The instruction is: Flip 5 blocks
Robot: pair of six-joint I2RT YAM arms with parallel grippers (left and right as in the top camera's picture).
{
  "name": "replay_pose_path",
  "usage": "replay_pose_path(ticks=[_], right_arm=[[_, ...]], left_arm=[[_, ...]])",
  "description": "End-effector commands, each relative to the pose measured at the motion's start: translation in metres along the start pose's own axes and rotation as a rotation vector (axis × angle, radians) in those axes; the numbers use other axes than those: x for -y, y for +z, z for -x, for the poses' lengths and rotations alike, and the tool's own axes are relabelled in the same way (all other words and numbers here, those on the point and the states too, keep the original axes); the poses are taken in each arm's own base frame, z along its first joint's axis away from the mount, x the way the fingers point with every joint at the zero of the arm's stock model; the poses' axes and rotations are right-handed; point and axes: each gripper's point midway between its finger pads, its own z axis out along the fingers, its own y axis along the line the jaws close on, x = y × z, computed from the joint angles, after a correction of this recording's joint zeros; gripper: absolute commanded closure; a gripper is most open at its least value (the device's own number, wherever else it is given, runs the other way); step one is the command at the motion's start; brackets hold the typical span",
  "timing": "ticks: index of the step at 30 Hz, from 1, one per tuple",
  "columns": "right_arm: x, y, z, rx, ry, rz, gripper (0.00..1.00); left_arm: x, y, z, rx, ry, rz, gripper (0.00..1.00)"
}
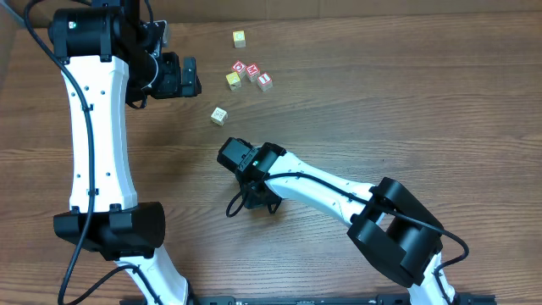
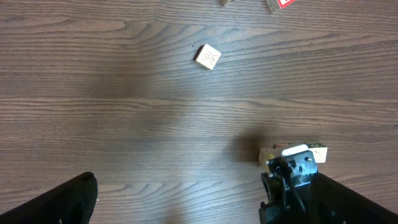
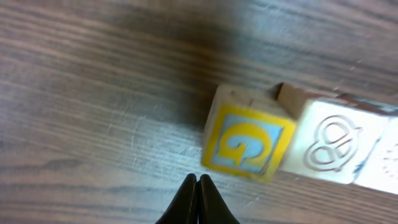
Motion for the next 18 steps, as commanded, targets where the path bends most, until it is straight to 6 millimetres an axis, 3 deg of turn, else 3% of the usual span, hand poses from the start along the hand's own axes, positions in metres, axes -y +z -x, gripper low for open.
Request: replay_pose_path(ticks=[1, 18], right_arm=[[0.0070, -0.0120, 0.0092, 0.068, 0.005, -0.037, 0.96], [0.0123, -0.0121, 0.0141, 0.096, 0.006, -0.068, 0.96]], left_arm=[[0.0006, 0.0050, -0.0008, -0.016, 0.015, 0.005, 0.00], [0.0006, 0.0050, -0.0008, -0.016, 0.015, 0.005, 0.00]])
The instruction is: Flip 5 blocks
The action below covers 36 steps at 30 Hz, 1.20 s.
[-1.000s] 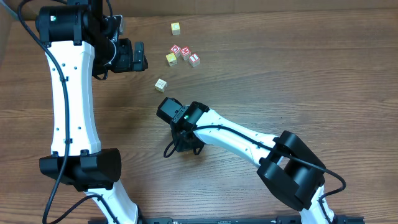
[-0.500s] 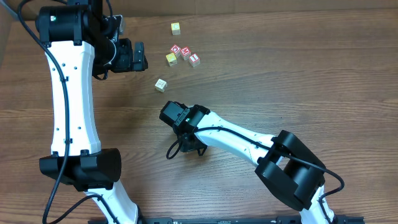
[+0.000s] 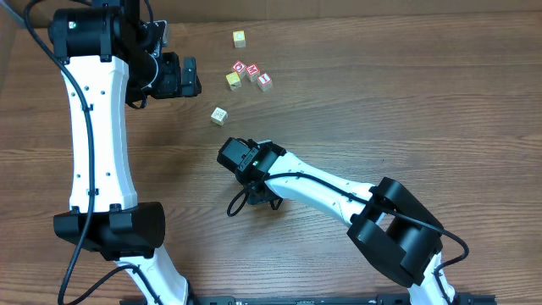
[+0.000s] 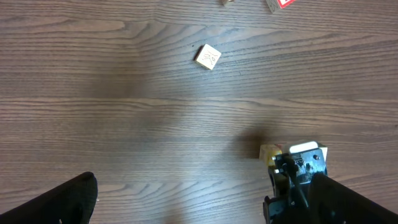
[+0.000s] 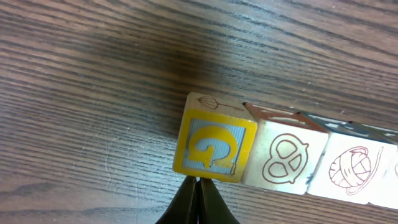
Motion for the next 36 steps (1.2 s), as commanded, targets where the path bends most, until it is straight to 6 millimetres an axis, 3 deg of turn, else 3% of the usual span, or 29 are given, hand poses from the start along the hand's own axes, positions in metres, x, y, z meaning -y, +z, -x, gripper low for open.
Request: replay_pose_path(ticks=[1, 12, 16, 20, 22, 25, 29, 31, 32, 33, 36], right_arm=[[0.000, -0.011, 0.005, 0.036, 0.007, 0.006, 0.96], [-0.006, -0.017, 0.007, 0.026, 0.013, 0.043, 0.96], [-0.008, -0.043, 0.020, 0.048, 0.031, 0.088, 0.96], [0.006, -0.074, 0.047, 0.116, 0.061, 0.128, 0.95], [0.023, -0.083, 0.061, 0.143, 0.104, 0.130, 0.93], [0.064, -0.088, 0.084, 0.169, 0.183, 0.102, 0.89], [0.135, -0.081, 0.105, 0.153, 0.289, 0.043, 0.69], [0.174, -0.078, 0.109, 0.136, 0.367, 0.004, 0.35], [0.195, -0.077, 0.110, 0.130, 0.411, -0.020, 0.13], [0.210, -0.076, 0.110, 0.127, 0.441, -0.035, 0.00], [0.259, -0.074, 0.110, 0.116, 0.547, -0.075, 0.00]], left_arm=[[0.001, 0.005, -0.001, -0.016, 0.015, 0.005, 0.00], [0.001, 0.005, -0.001, -0.016, 0.015, 0.005, 0.00], [0.001, 0.005, -0.001, -0.016, 0.015, 0.005, 0.00], [0.001, 0.005, -0.001, -0.016, 0.015, 0.005, 0.00], [0.001, 0.005, -0.001, -0.016, 0.015, 0.005, 0.00], [0.001, 0.005, -0.001, -0.016, 0.015, 0.005, 0.00], [0.001, 0.005, -0.001, -0.016, 0.015, 0.005, 0.00], [0.001, 0.005, -0.001, -0.016, 0.015, 0.005, 0.00], [0.001, 0.005, -0.001, -0.016, 0.015, 0.005, 0.00], [0.001, 0.005, -0.001, -0.016, 0.015, 0.005, 0.00], [0.001, 0.005, -0.001, -0.016, 0.015, 0.005, 0.00]])
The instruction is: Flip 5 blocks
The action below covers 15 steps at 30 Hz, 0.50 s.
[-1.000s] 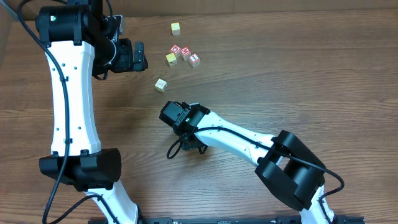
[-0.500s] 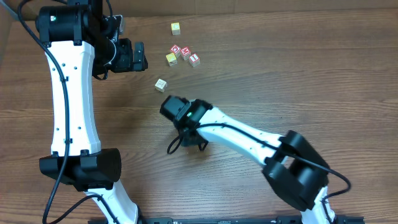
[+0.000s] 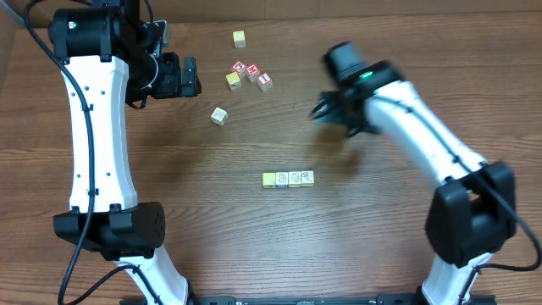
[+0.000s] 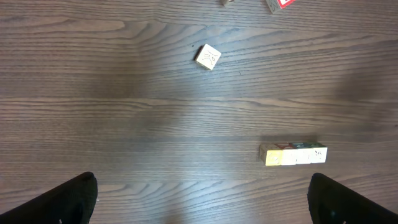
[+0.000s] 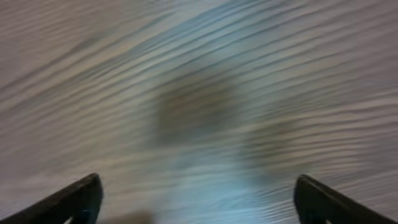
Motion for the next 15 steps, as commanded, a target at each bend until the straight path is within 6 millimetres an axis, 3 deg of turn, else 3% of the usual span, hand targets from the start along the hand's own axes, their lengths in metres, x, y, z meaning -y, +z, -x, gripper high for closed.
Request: replay_pose_path(ticks=[1, 7, 15], right_arm=[[0.040, -0.006, 0.026, 0.032, 0.090, -0.035, 0.00], [0.107, -0.002, 0.057, 0.049, 0.261, -0.073, 0.00], [0.156, -0.001, 0.077, 0.083, 0.381, -0.091, 0.00]], left_arm=[[0.001, 0.005, -0.001, -0.016, 0.015, 0.005, 0.00], [0.001, 0.005, -0.001, -0.016, 0.015, 0.005, 0.00], [0.001, 0.005, -0.001, -0.016, 0.015, 0.005, 0.00]])
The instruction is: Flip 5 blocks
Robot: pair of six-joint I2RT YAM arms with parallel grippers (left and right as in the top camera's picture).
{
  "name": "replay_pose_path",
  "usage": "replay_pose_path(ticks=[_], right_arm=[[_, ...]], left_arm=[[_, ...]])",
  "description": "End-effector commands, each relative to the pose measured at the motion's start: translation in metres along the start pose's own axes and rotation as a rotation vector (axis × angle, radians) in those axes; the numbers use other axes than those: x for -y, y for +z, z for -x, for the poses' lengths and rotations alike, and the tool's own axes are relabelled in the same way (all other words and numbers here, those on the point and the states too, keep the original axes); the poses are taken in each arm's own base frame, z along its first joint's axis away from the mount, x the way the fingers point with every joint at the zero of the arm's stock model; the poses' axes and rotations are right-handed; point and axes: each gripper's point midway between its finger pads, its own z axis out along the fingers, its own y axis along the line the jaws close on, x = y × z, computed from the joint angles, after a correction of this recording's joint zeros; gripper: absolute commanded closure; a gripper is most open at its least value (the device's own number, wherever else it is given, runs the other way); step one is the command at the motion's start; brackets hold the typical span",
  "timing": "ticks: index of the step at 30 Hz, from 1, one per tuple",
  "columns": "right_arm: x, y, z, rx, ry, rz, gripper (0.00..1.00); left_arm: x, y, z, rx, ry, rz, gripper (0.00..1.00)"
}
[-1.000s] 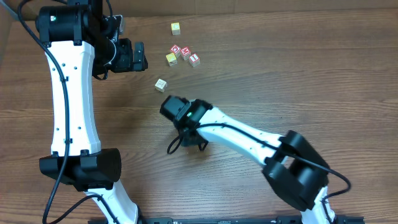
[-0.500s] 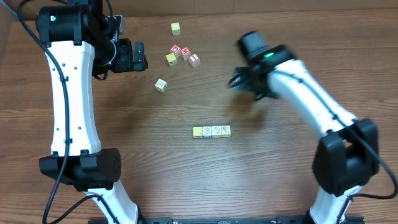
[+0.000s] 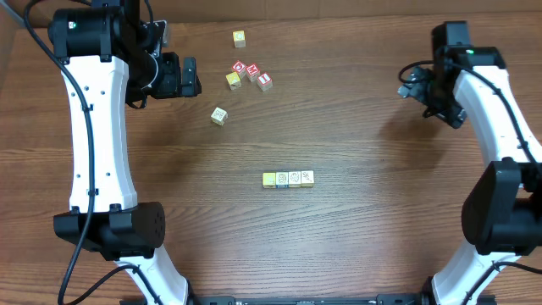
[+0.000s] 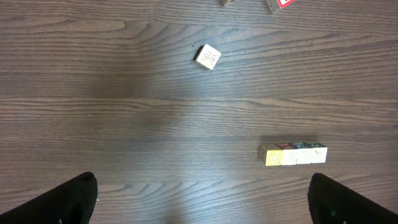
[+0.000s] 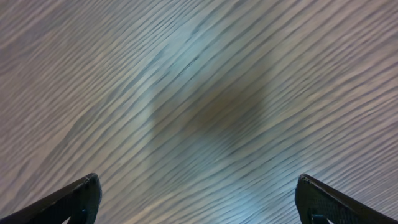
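A row of several blocks (image 3: 288, 179) lies at the table's middle, its yellow block at the left end; the left wrist view shows the row (image 4: 293, 154) lower right. Loose blocks lie at the back: a cluster of three (image 3: 247, 74), a pale one (image 3: 219, 116) and another (image 3: 240, 38). My left gripper (image 3: 193, 76) hangs open, well above the wood, left of the cluster; its fingers (image 4: 74, 199) hold nothing. My right gripper (image 3: 426, 102) is open at the far right, over bare wood, its fingertips (image 5: 78, 199) wide apart.
The pale loose block (image 4: 208, 56) shows alone in the upper part of the left wrist view. The wooden table (image 3: 381, 220) runs wide around the row. The left arm's white links (image 3: 93, 135) stand along the left side.
My right arm has moved from over the upper middle of the table to the far right side, still open. The left arm and all blocks are unchanged.
My right gripper was shut with its tip at the yellow G block, which sat askew at the row's left end. Then that block sat flush with the row. Later the gripper was open and far from the row, and now it is at the far right.
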Motion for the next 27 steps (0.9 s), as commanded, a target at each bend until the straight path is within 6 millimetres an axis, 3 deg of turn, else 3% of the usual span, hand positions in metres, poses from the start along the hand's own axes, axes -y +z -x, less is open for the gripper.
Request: replay_pose_path(ticks=[1, 27], right_arm=[[0.0084, -0.0087, 0.0153, 0.042, 0.026, 0.007, 0.00], [0.0128, -0.0081, 0.0194, 0.047, 0.040, 0.006, 0.00]], left_arm=[[0.0006, 0.0050, -0.0008, -0.016, 0.015, 0.005, 0.00], [0.0007, 0.0050, -0.0001, -0.013, 0.014, 0.004, 0.00]])
